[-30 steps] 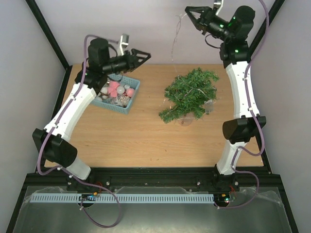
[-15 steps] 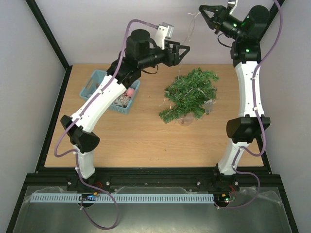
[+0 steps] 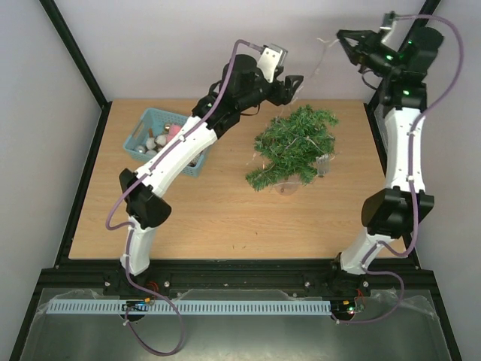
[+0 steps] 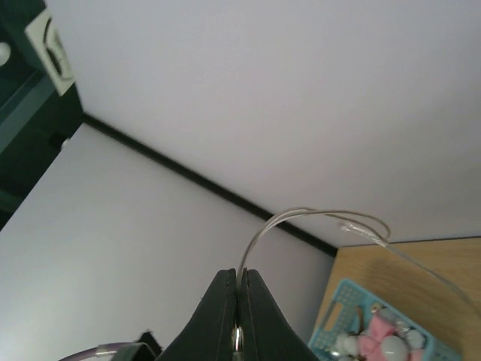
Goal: Decorate the small christmas tree
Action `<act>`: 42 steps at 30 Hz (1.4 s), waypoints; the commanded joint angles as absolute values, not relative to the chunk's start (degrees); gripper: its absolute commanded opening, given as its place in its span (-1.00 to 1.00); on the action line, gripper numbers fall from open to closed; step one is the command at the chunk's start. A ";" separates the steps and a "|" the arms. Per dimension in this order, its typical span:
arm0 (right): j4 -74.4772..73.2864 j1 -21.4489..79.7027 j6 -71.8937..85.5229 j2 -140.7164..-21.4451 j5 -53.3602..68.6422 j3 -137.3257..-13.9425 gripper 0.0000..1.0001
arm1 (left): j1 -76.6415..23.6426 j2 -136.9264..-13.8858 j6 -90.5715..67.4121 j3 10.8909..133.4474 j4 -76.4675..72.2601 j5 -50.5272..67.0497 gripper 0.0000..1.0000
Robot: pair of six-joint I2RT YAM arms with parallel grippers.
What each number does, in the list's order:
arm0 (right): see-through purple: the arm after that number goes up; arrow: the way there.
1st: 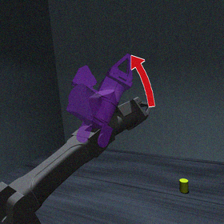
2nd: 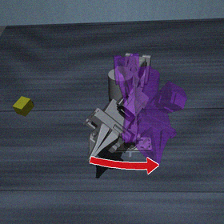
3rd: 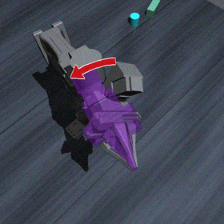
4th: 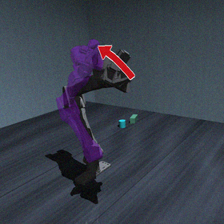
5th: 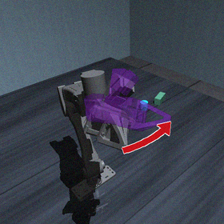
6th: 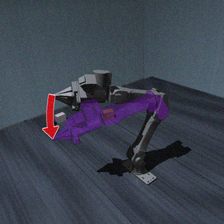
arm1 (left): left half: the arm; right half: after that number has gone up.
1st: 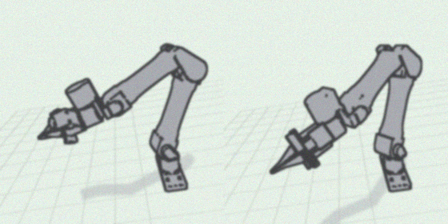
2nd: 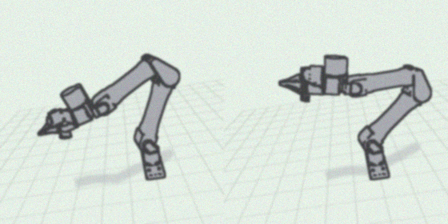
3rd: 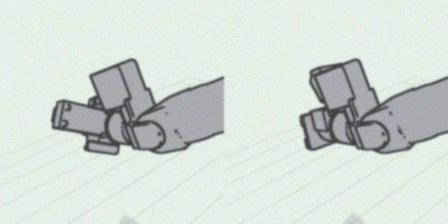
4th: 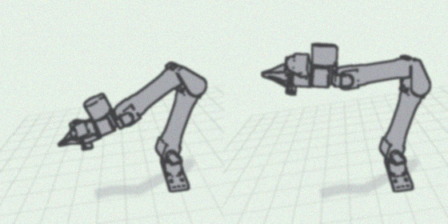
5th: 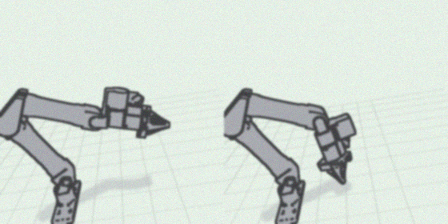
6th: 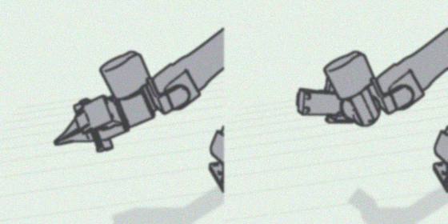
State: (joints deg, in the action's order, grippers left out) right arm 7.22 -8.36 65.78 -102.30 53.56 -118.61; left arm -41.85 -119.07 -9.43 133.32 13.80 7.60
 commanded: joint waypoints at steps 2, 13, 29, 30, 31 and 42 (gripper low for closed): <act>5.74 -16.34 62.68 -94.22 55.15 -113.15 -0.97 | -42.01 -115.83 -9.38 133.77 10.66 6.77 0.43; -11.35 -28.34 49.84 -81.16 53.99 -99.75 -0.97 | -44.19 -107.53 -12.84 128.82 18.25 7.76 0.36; -23.72 -28.59 39.07 -54.21 44.07 -70.95 -0.97 | -57.49 -87.45 -18.29 110.11 27.78 0.26 0.33; -25.63 -27.67 38.13 -53.08 42.60 -70.85 -0.97 | -57.95 -86.36 -18.67 108.86 27.70 0.04 0.33; -26.64 -26.54 37.56 -51.88 41.67 -70.54 -0.97 | -58.31 -85.27 -18.93 107.73 27.69 0.01 0.33; -24.71 -21.16 40.70 -43.62 45.22 -64.43 -0.97 | -59.45 -78.40 -17.48 97.94 26.74 1.31 0.34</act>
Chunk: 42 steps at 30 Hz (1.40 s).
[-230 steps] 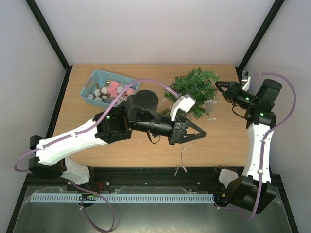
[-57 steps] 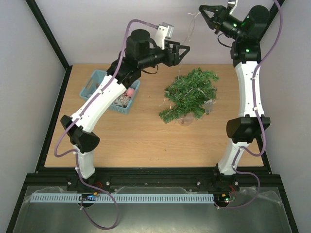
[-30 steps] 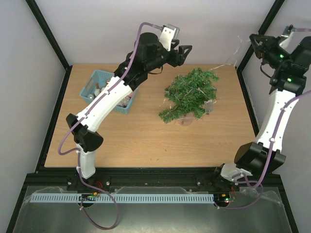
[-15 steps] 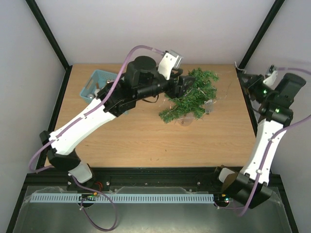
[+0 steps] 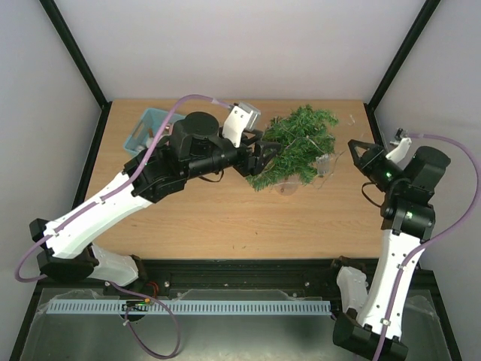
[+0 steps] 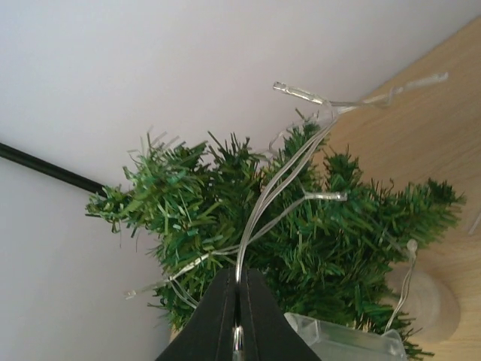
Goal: Decorate the small christmas tree
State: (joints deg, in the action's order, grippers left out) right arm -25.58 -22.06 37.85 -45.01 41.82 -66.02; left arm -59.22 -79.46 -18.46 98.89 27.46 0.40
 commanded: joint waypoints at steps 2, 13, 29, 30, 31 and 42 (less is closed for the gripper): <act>-24.59 -20.47 41.94 -43.01 46.07 -65.00 -0.97 | -59.48 -78.36 -16.64 97.35 26.41 2.39 0.35; -30.48 -16.31 44.26 -41.25 46.93 -71.67 -0.97 | -60.81 -81.52 -14.33 90.04 19.88 10.41 0.35; -21.40 -12.73 58.36 -40.72 57.41 -73.56 -0.97 | -62.17 -80.80 -11.25 84.65 14.63 13.60 0.39; -20.04 -12.54 59.56 -40.95 58.02 -73.54 -0.97 | -62.35 -80.74 -10.99 84.16 14.25 13.62 0.40; -18.55 -12.44 61.07 -41.10 58.40 -73.64 -0.97 | -62.62 -80.65 -10.67 83.72 13.94 13.16 0.40; -11.82 -12.30 68.71 -44.46 60.14 -78.36 -0.97 | -66.60 -76.85 -5.95 71.32 4.45 2.73 0.43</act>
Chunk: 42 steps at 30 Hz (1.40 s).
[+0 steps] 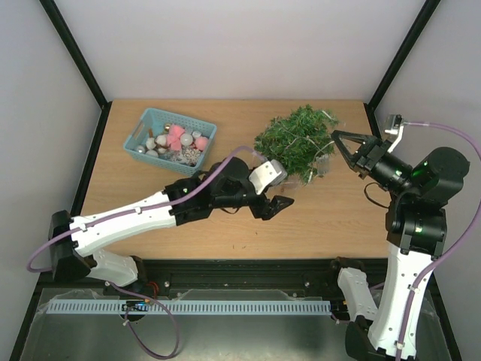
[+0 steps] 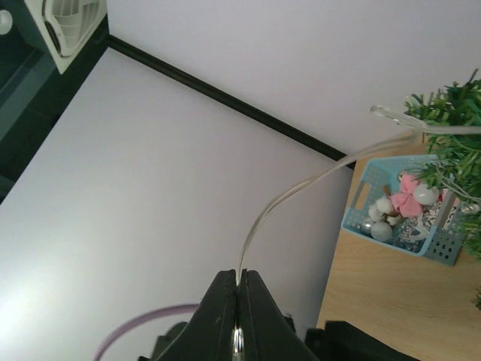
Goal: Decorate the small christmas tree
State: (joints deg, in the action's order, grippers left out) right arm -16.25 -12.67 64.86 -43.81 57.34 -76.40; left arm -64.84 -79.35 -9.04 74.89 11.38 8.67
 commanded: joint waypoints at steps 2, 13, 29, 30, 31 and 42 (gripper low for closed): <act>-11.78 -12.24 68.73 -44.43 60.12 -78.25 -0.97 | -67.79 -76.41 -4.67 69.49 1.04 -0.39 0.44; -11.38 -11.43 68.99 -43.54 60.47 -76.81 -0.97 | -72.13 -80.07 0.63 69.52 -10.06 -12.28 0.48; -11.43 -10.08 68.79 -41.22 61.08 -73.19 -0.97 | -72.16 -90.12 2.71 76.01 -15.56 -16.18 -0.18; -11.61 -9.96 68.51 -41.22 61.03 -73.14 -0.97 | -72.11 -89.63 2.35 75.76 -15.29 -16.78 -0.43; -11.91 -9.87 68.12 -41.22 60.90 -73.02 -0.97 | -72.20 -88.86 1.84 75.29 -15.10 -17.55 -0.66; -13.24 -9.20 65.83 -41.14 60.13 -71.49 -0.97 | -72.33 -74.57 -3.07 63.59 -11.22 -20.99 -0.95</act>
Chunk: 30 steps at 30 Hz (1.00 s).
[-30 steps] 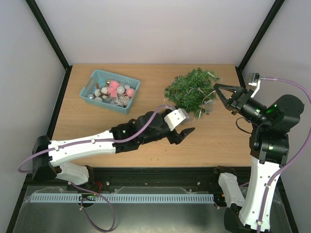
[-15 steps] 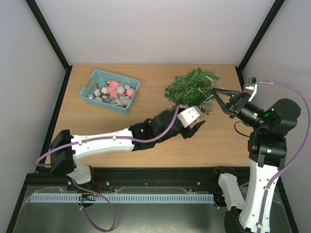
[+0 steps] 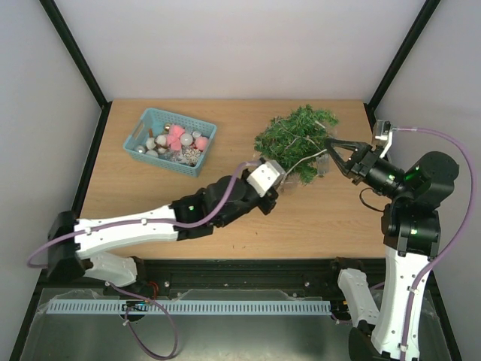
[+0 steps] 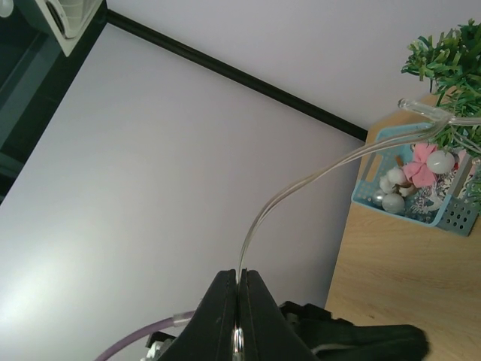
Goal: Decorate the small christmas tree
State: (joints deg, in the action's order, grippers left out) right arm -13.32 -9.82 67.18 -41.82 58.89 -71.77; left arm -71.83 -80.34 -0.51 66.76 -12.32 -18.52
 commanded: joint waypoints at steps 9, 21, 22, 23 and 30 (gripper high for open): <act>-13.97 -8.45 65.74 -40.46 60.49 -70.09 -0.97 | -71.36 -57.15 -9.63 57.38 -2.47 -23.64 -0.95; -10.45 -8.35 66.89 -40.67 59.95 -66.26 -0.86 | -63.96 -54.81 -14.85 60.63 6.25 -19.87 -0.95; -9.85 -8.35 67.23 -40.77 60.01 -65.86 -0.85 | -63.11 -55.06 -15.26 60.91 6.70 -19.52 -0.95; -9.43 -8.35 67.44 -40.90 60.04 -65.59 -0.82 | -62.28 -55.23 -15.66 61.19 7.09 -18.91 -0.95; -8.97 -8.35 67.28 -41.35 59.91 -65.92 -0.50 | -54.68 -54.45 -17.63 63.05 9.11 -13.80 -0.95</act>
State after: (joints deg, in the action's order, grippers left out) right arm -11.68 -8.23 66.96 -41.32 59.51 -65.76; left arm -57.93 -55.29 -15.90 60.16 7.70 -16.71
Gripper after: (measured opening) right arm 0.219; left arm 0.025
